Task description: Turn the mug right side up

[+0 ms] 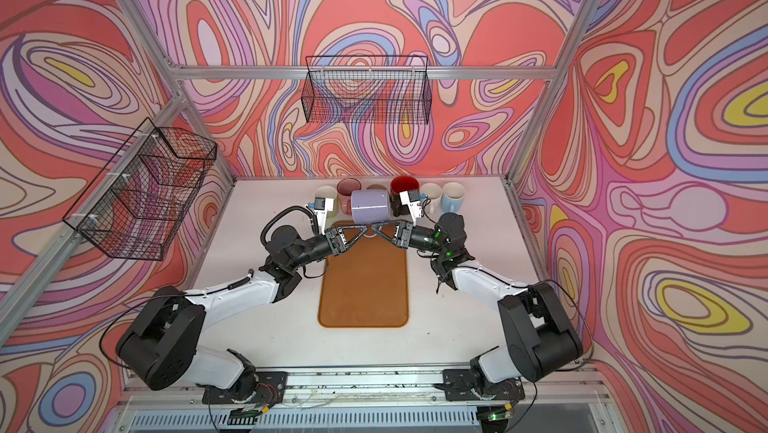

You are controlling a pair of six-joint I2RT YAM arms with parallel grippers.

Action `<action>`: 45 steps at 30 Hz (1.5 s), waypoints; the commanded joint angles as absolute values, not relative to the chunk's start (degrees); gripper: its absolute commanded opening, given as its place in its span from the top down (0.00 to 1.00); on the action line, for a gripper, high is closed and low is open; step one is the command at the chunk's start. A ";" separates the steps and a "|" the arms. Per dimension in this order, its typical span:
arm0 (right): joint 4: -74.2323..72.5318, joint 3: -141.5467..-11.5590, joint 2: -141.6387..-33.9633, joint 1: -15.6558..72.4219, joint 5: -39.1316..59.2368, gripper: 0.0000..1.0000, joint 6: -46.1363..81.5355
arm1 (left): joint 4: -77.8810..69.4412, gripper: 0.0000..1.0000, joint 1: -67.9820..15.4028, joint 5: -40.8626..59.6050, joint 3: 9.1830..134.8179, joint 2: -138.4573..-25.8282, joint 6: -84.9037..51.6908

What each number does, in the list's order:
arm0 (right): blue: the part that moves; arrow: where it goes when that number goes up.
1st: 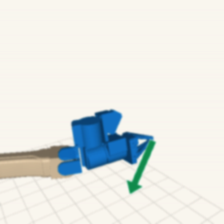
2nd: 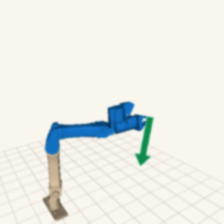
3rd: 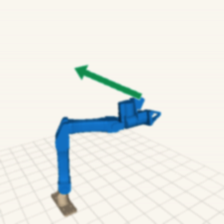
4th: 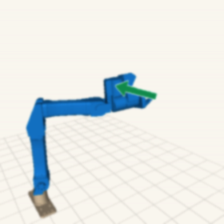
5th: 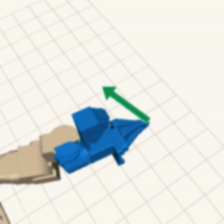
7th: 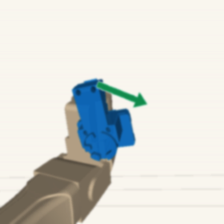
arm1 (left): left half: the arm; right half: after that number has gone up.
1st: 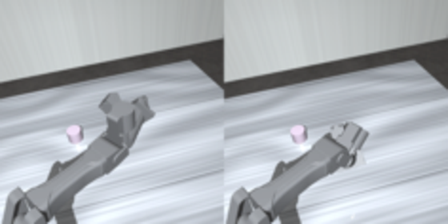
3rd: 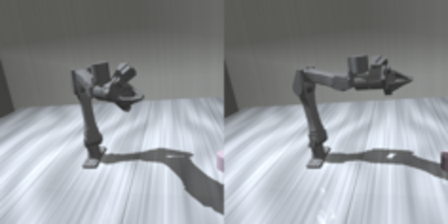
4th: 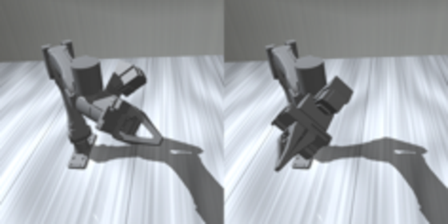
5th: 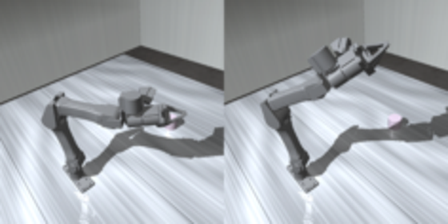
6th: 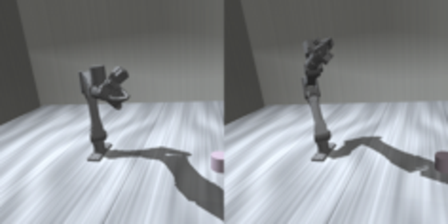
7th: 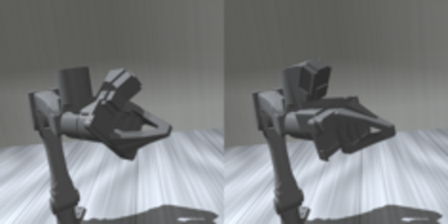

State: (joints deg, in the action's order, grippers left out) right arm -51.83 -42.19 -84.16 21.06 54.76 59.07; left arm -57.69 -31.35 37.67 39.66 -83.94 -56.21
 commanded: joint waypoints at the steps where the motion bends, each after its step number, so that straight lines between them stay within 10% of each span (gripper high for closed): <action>1: -59.24 -42.83 -85.02 21.09 55.94 1.00 59.95 | -62.48 0.74 -31.68 38.62 41.91 -85.16 -57.21; 22: -58.01 -42.30 -87.81 21.09 56.42 1.00 58.27 | -61.90 1.00 -32.09 37.51 41.90 -86.29 -57.77; 31: -50.93 -40.12 -86.18 21.00 55.07 0.60 51.91 | -57.22 1.00 -30.98 30.88 37.22 -80.24 -55.12; 45: -28.27 -38.53 -80.83 20.68 47.68 0.53 36.44 | -35.87 1.00 -20.85 22.94 32.63 -67.27 -54.03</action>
State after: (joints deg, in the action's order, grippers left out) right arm -36.67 -38.57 -82.91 20.93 51.05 42.94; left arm -42.26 -22.44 25.76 30.17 -72.93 -57.58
